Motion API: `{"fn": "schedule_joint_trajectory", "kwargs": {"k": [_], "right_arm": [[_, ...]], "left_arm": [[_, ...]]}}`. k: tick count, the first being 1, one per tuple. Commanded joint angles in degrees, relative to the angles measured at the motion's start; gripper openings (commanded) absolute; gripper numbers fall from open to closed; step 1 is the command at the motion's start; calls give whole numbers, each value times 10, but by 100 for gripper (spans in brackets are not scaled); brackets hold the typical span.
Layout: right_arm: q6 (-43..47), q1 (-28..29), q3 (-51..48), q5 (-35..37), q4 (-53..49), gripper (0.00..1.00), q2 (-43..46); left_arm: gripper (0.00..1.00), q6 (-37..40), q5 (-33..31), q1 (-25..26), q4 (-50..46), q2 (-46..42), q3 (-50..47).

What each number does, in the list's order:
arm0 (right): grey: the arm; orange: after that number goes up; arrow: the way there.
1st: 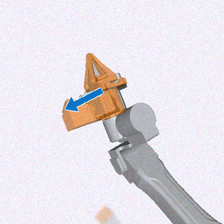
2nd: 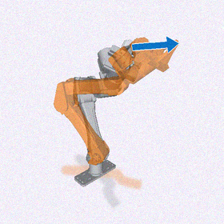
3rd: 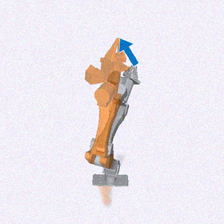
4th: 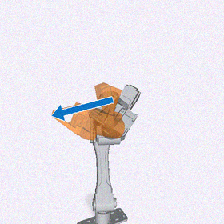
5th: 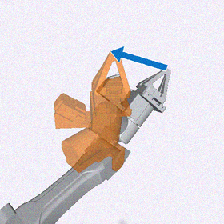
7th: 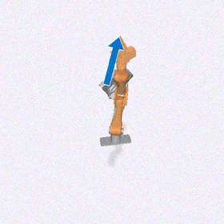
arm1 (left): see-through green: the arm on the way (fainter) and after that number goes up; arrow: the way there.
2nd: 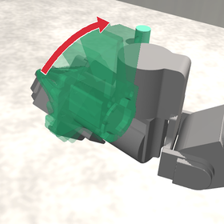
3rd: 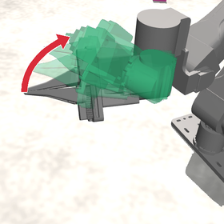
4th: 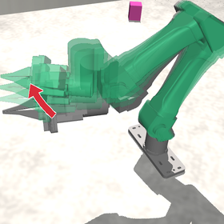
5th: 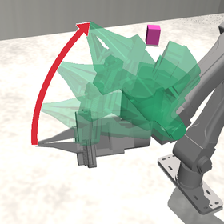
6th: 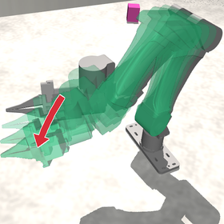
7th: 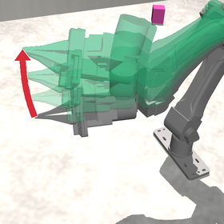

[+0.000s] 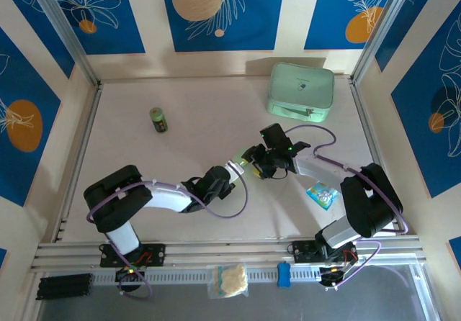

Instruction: Fold a paper plane with a square sheet of paper (pick it up from the middle)

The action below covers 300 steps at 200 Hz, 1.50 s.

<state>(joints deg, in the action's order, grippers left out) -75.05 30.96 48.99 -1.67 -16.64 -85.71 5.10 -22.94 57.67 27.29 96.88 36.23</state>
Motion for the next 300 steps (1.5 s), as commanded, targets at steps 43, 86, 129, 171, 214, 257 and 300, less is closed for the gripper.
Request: {"fn": "schedule_joint_trajectory", "kwargs": {"k": [43, 86, 129, 171, 214, 257, 300], "right_arm": [[-2, 3, 43, -11, -37, 63, -30], [-2, 1, 51, -10, -33, 63, -34], [-11, 6, 59, -29, -31, 63, -67], [-13, 10, 71, -56, -22, 57, -106], [-11, 9, 73, -55, -25, 37, -103], [-14, 4, 67, -57, -27, 26, -91], [-15, 0, 58, -58, -20, 11, -82]], "left_arm": [[12, 22, 24, 5, 32, 12, -8], [13, 23, 28, 5, 36, 11, -11], [13, 26, 32, 5, 38, 12, -9], [13, 27, 39, 5, 35, 15, -7], [15, 30, 46, 5, 22, 17, -6], [16, 30, 52, 5, 14, 19, -4], [22, 30, 65, 5, 1, 12, -7]]}}
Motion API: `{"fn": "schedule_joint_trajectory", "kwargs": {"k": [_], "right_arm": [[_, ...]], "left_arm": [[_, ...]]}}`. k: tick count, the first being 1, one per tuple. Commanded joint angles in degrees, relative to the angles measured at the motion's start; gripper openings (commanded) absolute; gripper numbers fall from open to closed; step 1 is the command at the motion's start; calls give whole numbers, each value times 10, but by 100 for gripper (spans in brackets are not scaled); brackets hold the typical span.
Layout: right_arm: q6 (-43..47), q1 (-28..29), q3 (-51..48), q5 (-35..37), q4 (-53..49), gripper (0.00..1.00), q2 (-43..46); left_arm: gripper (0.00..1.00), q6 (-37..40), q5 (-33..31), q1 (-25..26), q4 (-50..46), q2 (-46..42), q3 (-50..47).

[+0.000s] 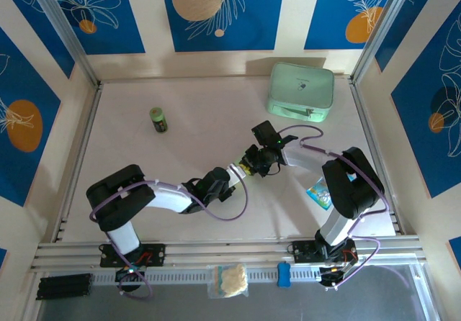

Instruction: Fold a paper plane with a square sheet of paper (pick it up from the middle)

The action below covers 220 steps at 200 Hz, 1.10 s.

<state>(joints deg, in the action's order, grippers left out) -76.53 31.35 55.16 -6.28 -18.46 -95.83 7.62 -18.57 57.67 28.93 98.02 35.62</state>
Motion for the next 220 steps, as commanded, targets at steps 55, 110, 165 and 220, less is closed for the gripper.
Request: {"fn": "schedule_joint_trajectory", "kwargs": {"k": [55, 110, 165, 220], "right_arm": [[1, -7, -8, -16, 5, 7, 15], [3, -7, -9, -16, 4, 7, 11], [4, -8, -13, -15, 0, 12, 9], [23, -21, -16, 3, -19, 42, 35]], "left_arm": [[25, 2, 41, 4, -37, -4, -6], [20, -3, 49, 3, -40, -4, -3], [11, -32, 83, -11, -51, -3, 0], [4, -67, 162, -41, -128, 3, 35]]}}
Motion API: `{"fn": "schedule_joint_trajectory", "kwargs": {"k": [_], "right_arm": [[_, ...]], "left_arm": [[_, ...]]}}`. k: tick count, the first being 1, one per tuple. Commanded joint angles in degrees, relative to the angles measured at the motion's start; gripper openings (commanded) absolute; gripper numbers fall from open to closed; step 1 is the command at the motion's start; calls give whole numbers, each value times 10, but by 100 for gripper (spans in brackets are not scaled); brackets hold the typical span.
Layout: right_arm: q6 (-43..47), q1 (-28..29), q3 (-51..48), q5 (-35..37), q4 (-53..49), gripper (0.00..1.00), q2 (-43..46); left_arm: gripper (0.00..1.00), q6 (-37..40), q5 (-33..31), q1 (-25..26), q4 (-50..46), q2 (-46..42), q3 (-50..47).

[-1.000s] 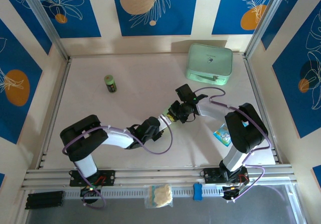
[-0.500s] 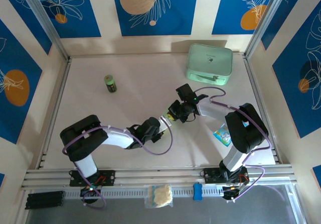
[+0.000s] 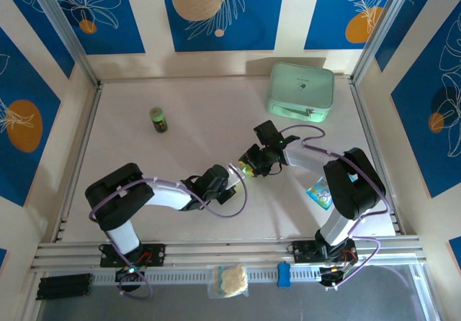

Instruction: Fold a paper plane with a square sheet of paper (pick it up from the middle)

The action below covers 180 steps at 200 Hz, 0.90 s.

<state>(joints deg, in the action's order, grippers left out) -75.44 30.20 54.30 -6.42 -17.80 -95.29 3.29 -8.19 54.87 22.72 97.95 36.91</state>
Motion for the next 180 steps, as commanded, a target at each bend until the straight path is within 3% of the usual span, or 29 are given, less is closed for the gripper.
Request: {"fn": "schedule_joint_trajectory", "kwargs": {"k": [1, 26, 58, 123, 180], "right_arm": [[13, -10, -7, 4, -26, 43, 30], [25, -23, -13, 17, -36, 53, 52], [51, -50, -27, 33, -48, 59, 88], [119, -104, -77, 44, -38, 61, 163], [212, -115, -148, 26, 26, 59, 224]], "left_arm": [[3, -25, 61, -14, -68, 4, 23], [1, -34, 98, -24, -117, 10, 49], [0, -55, 151, -41, -176, 16, 83], [0, -119, 218, -81, -278, 28, 154], [0, -212, 318, -111, -352, 65, 226]]}}
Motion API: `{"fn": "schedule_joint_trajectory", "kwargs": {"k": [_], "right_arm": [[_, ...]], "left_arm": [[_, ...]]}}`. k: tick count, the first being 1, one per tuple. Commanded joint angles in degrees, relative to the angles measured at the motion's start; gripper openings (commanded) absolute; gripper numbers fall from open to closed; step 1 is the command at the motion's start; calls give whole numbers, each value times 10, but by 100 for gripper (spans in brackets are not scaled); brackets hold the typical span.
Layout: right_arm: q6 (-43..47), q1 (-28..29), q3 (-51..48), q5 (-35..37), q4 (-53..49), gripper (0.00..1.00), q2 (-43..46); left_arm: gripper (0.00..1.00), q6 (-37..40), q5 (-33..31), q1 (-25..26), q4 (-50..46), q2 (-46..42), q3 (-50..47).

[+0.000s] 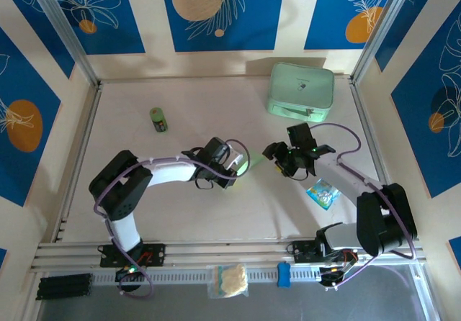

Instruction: Fold a paper plane with a square sheet of paper (pick it up from the middle)

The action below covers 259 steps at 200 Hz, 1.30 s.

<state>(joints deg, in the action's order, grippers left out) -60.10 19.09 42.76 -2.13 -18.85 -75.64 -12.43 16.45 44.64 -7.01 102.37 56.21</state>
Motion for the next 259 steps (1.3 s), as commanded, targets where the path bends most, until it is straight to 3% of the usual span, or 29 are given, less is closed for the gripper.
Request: {"fn": "schedule_joint_trajectory", "kwargs": {"k": [1, 31, 76, 137, 259], "right_arm": [[61, -4, -34, -19, 41, 59, 28], [88, -4, -80, -50, 99, 56, 49], [132, -2, -95, -73, 130, 56, 24], [167, 15, -53, -108, 136, 57, -65], [215, 57, 45, -92, 97, 50, -186]], "left_arm": [[0, -56, 73, -9, -55, 21, 35], [0, -89, 124, -11, -80, 39, 70], [0, -152, 144, -21, -59, 59, 77], [0, -277, 174, -44, 50, 68, 26], [0, -356, 173, -61, 152, 67, -33]]}}
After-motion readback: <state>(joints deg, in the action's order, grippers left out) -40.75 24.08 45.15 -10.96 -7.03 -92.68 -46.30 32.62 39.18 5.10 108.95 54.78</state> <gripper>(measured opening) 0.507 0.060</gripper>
